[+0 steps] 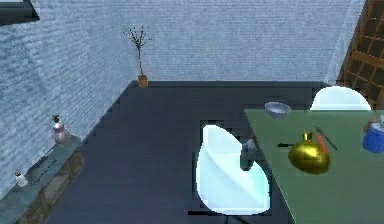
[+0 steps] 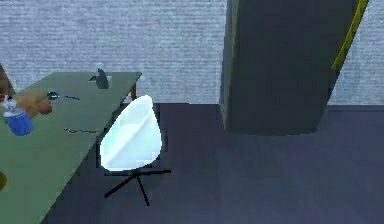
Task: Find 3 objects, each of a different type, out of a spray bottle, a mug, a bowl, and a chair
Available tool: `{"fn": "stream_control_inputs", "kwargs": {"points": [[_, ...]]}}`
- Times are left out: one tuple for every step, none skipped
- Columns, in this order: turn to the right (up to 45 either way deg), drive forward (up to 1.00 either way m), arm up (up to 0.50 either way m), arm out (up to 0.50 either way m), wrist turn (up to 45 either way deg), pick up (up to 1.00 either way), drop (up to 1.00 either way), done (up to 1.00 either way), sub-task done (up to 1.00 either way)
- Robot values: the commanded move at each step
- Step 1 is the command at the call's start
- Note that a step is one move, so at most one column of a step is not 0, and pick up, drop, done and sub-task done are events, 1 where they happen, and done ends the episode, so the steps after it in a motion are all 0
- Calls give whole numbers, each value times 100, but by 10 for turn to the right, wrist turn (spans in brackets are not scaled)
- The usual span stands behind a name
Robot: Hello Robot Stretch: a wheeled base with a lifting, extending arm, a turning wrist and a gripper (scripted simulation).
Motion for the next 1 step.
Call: {"fn": "stream_control_inputs", "kwargs": {"points": [[450,0,0,0,0,0,0,0,0]]}}
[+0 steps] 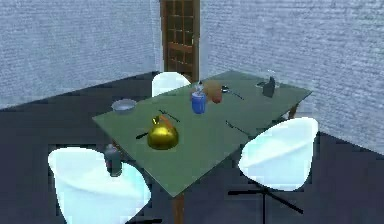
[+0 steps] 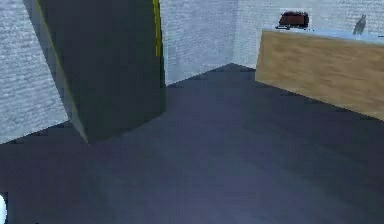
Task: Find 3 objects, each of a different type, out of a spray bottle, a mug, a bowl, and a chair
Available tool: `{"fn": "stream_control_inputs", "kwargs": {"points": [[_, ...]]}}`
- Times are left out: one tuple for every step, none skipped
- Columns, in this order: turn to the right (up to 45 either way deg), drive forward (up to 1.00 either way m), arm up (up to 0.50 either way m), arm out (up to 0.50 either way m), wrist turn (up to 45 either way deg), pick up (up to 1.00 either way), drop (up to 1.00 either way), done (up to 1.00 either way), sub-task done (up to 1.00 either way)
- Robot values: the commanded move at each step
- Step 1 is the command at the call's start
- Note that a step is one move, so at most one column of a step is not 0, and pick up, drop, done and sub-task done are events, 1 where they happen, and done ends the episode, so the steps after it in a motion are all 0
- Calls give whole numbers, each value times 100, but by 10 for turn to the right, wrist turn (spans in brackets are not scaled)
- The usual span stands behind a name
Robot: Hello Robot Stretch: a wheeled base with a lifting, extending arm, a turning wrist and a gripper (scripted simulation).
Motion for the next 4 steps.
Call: {"fn": "stream_control_inputs", "kwargs": {"points": [[450,0,0,0,0,0,0,0,0],[180,0,0,0,0,0,0,0,0],[0,10,0,0,0,0,0,0,0],[-390,0,0,0,0,0,0,0,0]]}}
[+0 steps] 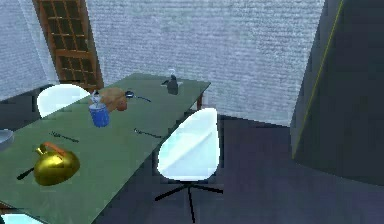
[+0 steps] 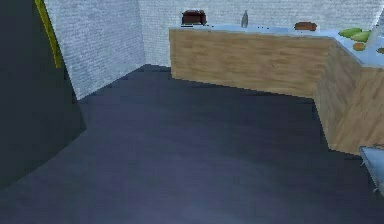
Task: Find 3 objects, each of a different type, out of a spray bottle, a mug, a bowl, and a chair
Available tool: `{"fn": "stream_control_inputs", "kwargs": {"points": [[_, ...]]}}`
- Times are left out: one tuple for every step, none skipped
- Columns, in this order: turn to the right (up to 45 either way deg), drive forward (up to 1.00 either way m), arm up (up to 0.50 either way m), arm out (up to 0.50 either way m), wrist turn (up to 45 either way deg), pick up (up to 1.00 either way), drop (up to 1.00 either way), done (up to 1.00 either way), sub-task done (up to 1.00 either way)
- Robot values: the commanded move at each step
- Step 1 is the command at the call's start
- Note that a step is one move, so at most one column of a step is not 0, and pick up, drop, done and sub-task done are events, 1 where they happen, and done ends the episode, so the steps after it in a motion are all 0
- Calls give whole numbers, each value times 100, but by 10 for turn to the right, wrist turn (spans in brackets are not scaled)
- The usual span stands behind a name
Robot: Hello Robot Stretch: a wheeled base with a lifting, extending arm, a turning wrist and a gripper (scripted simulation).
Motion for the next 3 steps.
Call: {"fn": "stream_control_inputs", "kwargs": {"points": [[0,0,0,0,0,0,0,0,100],[-450,0,0,0,0,0,0,0,0],[-450,0,0,0,0,0,0,0,0]]}}
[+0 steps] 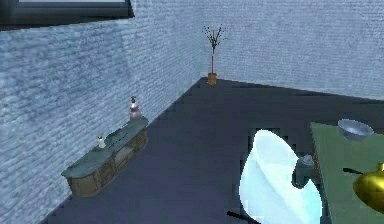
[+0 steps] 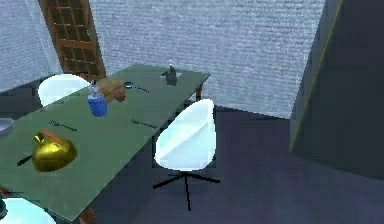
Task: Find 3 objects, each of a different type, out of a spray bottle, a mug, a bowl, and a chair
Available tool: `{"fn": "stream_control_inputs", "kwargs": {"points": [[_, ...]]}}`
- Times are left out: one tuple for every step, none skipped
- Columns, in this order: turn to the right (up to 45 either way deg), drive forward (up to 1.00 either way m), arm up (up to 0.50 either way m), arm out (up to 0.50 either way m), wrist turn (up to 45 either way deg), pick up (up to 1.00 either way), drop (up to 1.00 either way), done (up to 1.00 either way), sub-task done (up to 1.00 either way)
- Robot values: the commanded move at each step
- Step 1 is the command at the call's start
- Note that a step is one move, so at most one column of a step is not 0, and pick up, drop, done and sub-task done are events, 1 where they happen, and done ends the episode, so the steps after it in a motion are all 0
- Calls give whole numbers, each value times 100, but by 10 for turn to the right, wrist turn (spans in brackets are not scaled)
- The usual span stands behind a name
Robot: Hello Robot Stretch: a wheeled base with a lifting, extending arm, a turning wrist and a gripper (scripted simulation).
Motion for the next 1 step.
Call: {"fn": "stream_control_inputs", "kwargs": {"points": [[-210,0,0,0,0,0,0,0,0]]}}
